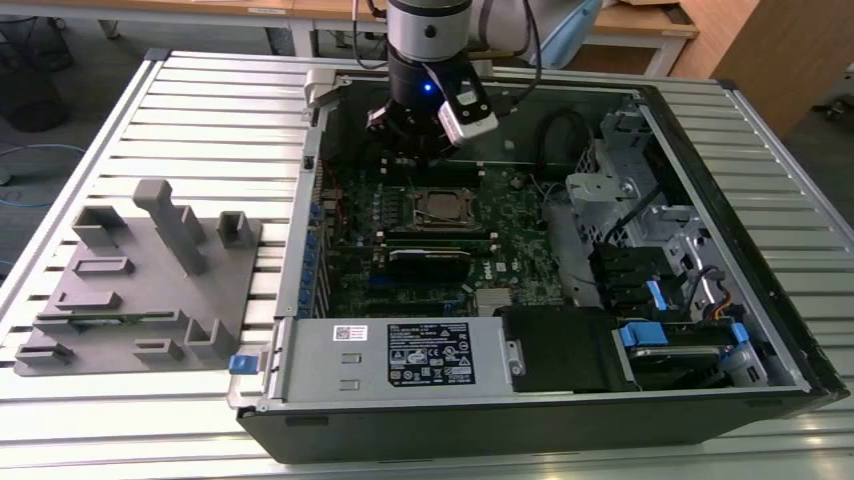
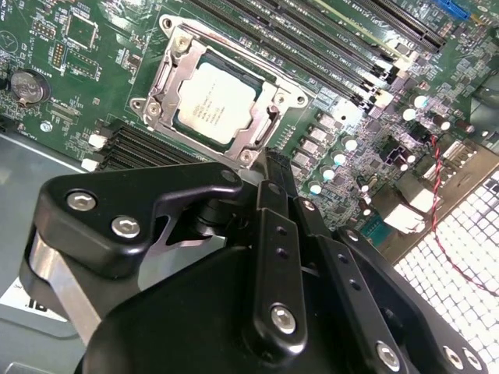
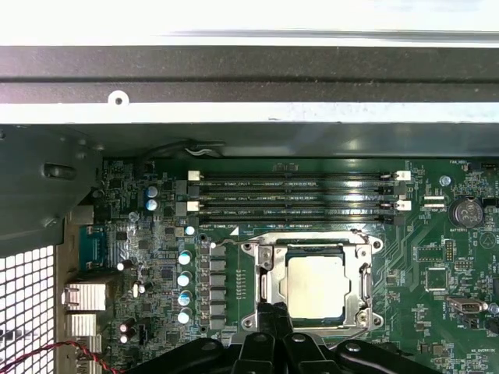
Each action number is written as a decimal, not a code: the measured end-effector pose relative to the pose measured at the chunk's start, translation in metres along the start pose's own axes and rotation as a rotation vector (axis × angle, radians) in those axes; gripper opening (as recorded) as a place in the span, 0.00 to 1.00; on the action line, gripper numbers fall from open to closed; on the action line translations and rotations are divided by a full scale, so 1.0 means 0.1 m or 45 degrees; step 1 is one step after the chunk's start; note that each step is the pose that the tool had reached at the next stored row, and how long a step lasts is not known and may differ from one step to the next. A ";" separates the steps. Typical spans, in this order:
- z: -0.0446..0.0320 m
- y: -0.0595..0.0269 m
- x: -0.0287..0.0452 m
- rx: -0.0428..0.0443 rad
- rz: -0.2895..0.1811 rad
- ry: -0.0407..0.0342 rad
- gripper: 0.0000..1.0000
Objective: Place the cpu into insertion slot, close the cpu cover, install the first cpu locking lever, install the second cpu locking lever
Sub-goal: 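Install the first cpu locking lever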
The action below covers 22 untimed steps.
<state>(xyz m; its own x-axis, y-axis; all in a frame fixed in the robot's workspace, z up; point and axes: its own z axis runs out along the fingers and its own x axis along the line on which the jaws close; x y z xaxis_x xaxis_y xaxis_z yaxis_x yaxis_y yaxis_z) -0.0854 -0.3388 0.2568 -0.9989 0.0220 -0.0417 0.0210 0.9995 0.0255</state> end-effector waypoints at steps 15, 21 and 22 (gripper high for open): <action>-0.089 0.002 -0.003 0.000 0.000 -0.0001 0.11; -0.090 0.001 0.019 0.000 0.000 0.0000 0.11; -0.091 0.001 0.031 0.000 0.000 0.0000 0.11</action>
<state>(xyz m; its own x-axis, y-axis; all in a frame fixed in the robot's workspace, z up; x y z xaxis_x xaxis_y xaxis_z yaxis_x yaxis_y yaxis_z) -0.0888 -0.3388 0.2657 -0.9989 0.0221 -0.0417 0.0211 0.9995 0.0254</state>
